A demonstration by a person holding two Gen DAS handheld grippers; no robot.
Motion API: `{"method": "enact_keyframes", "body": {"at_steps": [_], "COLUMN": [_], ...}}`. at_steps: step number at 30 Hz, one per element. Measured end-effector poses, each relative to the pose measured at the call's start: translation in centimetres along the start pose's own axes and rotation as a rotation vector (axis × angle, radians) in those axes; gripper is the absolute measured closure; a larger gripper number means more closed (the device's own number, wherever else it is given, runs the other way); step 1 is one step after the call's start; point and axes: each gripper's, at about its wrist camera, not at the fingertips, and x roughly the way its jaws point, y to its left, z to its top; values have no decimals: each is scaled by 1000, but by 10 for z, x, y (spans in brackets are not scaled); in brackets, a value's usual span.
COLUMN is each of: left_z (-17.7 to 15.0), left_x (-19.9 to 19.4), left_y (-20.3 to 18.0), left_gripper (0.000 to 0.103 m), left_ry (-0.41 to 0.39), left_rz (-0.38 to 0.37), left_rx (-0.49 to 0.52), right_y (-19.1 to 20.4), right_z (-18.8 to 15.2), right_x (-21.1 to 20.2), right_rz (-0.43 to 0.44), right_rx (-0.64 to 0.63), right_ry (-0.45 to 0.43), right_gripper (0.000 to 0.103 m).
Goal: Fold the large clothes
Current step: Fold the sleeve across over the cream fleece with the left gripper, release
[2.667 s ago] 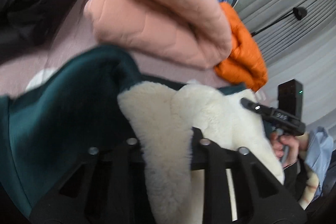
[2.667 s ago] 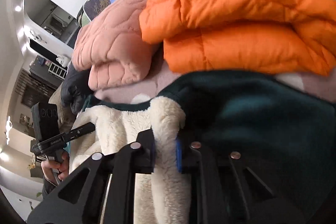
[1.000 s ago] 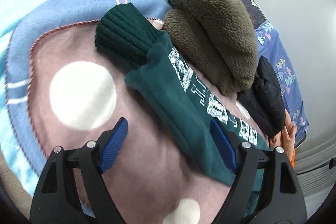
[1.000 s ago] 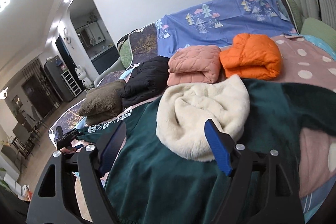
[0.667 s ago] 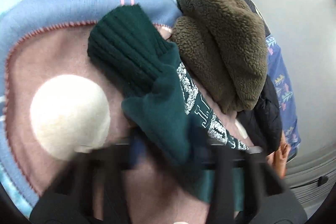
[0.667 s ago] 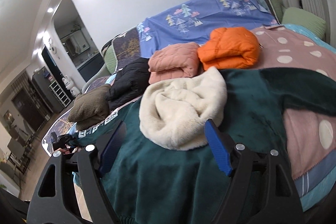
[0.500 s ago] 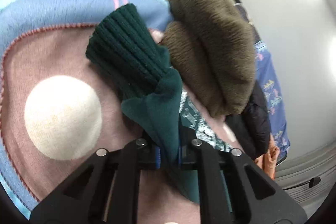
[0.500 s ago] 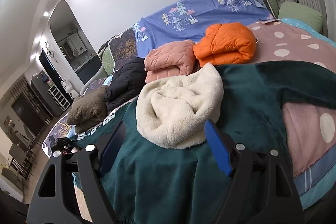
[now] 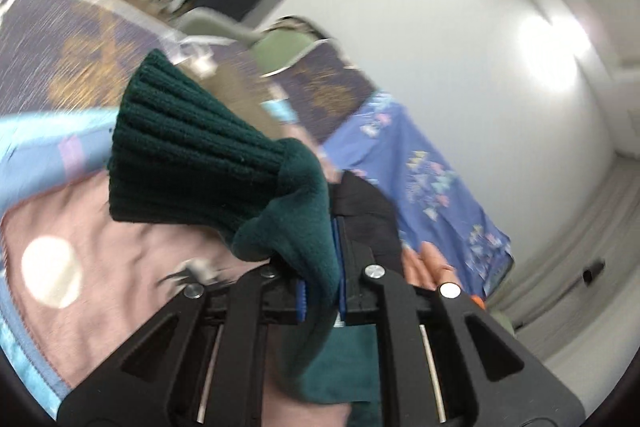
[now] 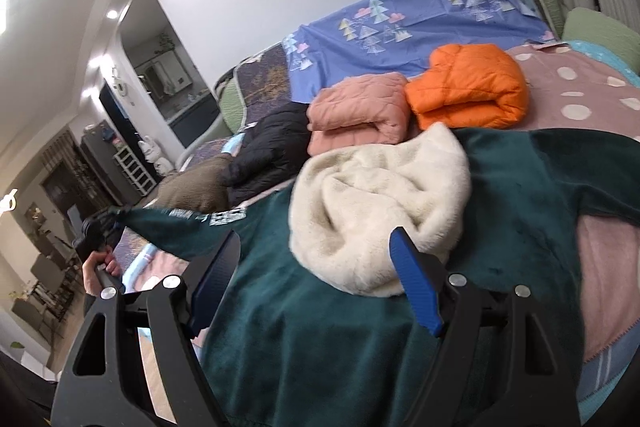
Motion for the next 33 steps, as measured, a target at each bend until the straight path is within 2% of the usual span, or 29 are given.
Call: {"method": "enact_keyframes", "body": {"at_steps": [6,8,11,13,17,22,28,32,33], "left_z": [-13,-28,-57,-85,-138,-217,-306,-343,-349], "left_x": [6,16,36,51,88,131,163,162,158], "left_y": [-107,-139,-183,-211,-248,-285,-303,-306,-307], "left_gripper": [93,93,93,93,93,93,92,78,78], "left_ry": [14,48,117,173,311,476,609,642,633], "left_rz": [-168,-232,-312,-357,-419,-453,-416,-417,-412], "left_rx": [175,210,262,303,328,388,506,624,658], "right_y": [23,38,51,49,18,-38,-98,-120,-125], "right_z": [33,48,71,83,105,104,73,61,60], "right_x": [29,40,54,64,93,111,141,140,139], "right_rz": [227,304,358,350,343,290,211,195,190], "right_rx": [50,41,36,56,177,306,411,437,446], "right_ry": [44,57,52,46,78,115,239,242,240], "right_gripper": [26,26,26,26,26,26,25,25,25]}}
